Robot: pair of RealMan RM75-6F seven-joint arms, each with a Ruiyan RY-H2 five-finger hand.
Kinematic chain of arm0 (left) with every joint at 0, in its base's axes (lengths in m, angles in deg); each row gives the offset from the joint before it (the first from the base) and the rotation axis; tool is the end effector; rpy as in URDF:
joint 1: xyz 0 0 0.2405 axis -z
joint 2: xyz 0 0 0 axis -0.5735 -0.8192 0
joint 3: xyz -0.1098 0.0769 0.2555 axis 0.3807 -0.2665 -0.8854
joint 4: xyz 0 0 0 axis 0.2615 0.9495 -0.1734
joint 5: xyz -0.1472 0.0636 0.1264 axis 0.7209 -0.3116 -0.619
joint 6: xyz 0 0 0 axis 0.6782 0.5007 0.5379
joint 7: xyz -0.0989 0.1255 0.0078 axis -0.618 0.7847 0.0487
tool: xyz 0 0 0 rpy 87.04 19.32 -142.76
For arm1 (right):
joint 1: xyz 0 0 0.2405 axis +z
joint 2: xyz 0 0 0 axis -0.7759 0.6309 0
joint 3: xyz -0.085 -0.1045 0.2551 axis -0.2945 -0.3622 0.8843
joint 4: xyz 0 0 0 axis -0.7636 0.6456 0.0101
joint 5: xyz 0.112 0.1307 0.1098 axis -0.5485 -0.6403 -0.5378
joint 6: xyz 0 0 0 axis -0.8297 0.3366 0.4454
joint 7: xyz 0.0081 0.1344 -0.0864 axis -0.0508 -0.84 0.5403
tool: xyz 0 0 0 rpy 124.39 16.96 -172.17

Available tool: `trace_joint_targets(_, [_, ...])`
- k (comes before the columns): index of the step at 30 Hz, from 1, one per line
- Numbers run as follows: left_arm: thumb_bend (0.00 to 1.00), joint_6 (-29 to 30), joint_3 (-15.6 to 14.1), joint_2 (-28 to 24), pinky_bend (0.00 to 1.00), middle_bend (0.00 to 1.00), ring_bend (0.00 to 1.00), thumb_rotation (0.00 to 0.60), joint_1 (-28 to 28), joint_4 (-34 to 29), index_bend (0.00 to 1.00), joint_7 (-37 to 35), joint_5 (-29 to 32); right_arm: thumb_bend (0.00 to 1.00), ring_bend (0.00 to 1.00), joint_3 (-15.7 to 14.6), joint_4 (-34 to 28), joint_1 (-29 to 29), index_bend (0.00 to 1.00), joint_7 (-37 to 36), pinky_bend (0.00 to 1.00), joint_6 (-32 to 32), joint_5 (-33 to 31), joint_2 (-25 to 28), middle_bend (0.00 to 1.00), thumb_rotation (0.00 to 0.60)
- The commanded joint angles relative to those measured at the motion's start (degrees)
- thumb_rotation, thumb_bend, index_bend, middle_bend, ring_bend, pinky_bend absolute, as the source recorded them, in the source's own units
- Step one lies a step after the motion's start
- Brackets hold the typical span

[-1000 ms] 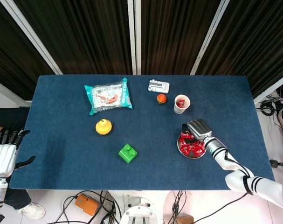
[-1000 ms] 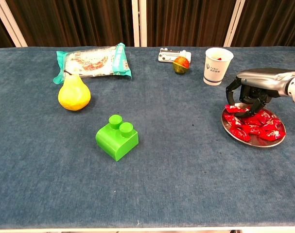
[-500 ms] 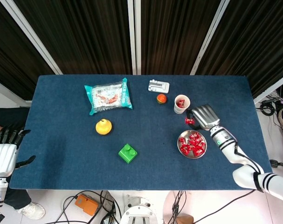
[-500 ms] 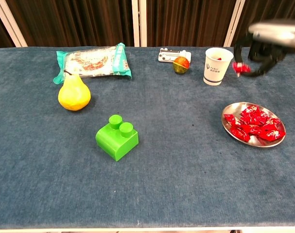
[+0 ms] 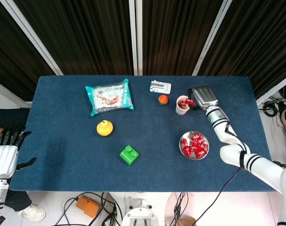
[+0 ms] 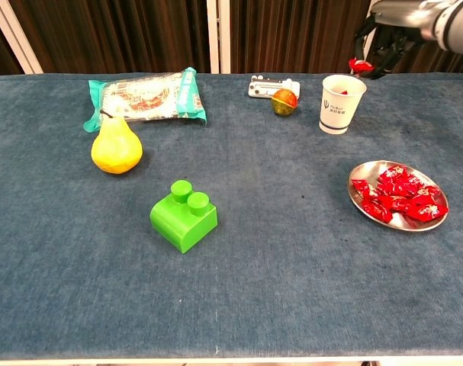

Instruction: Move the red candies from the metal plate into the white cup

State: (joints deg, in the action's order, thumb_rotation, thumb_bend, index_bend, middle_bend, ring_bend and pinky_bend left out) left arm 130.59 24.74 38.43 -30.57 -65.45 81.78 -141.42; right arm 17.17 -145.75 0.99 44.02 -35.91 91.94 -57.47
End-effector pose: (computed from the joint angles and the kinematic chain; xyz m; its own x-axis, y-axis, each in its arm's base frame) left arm -0.3426 0.1966 0.1738 0.4704 -0.0208 0.8822 0.8824 0.0098 -0.4703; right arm -0.1931 -0.4972 0.0521 0.4860 -0.2260 0.8442 -0.8677 -0.2400 0.4353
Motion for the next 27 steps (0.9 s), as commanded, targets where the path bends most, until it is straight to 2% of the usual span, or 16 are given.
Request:
trace_joint_targets(1, [0.04,-0.07,0.06,-0.05,0.0,0.14,0.03,0.6,-0.01,0.01,0.2,-0.03,0.18,0.57,1.0,0.16,1.98,1.24,0.63,0.57,1.0,-1.09,-0.91,-1.81,0.99,0.6])
trace_joint_targets(10, [0.04,-0.27,0.03,0.17,0.0,0.14,0.03,0.6,0.04,0.3,0.2,-0.35,0.27,0.55,1.0,-0.56,2.39,1.23,0.48,0.44,1.0,-1.38,-1.34,-1.91,0.99,0.6])
trace_joint_targets(14, [0.05,-0.28,0.03,0.29,0.0,0.14,0.03,0.6,0.15,0.37,0.2,-0.37,0.06,0.53,1.0,-0.58,1.43,0.68,0.46,-0.39,1.0,-0.43,-0.91,-1.35,0.99,0.6])
trace_joint_targets(18, [0.04,-0.1,0.1,0.32,0.0,0.14,0.03,0.6,0.08,0.47,0.2,-0.56,0.13,0.5,1.0,-0.15,-5.0,-2.26,0.46,-4.27,1.0,4.57,2.39,2.4,0.99,0.6])
trace_joint_targets(20, [0.04,-0.21,0.04,0.38,0.0,0.14,0.03,0.6,0.05,0.53,0.2,-0.72,0.21,0.44,1.0,-0.53,-9.42,-4.6,0.46,-6.48,1.0,7.8,4.7,4.94,0.99,0.6])
trace_joint_targets(23, [0.04,-0.33,0.09,0.63,0.0,0.14,0.03,0.6,0.16,0.75,0.2,-1.01,0.21,0.34,1.0,-2.73,-16.85,-8.92,0.47,-9.54,1.0,12.62,9.18,9.0,0.99,0.6])
trace_joint_targets(27, [0.05,-0.27,0.29,0.95,0.0,0.14,0.03,0.6,0.44,1.18,0.2,-1.41,-0.1,0.32,1.0,-8.02,-22.67,-12.74,0.5,-9.41,1.0,14.78,14.67,12.34,0.99,0.6])
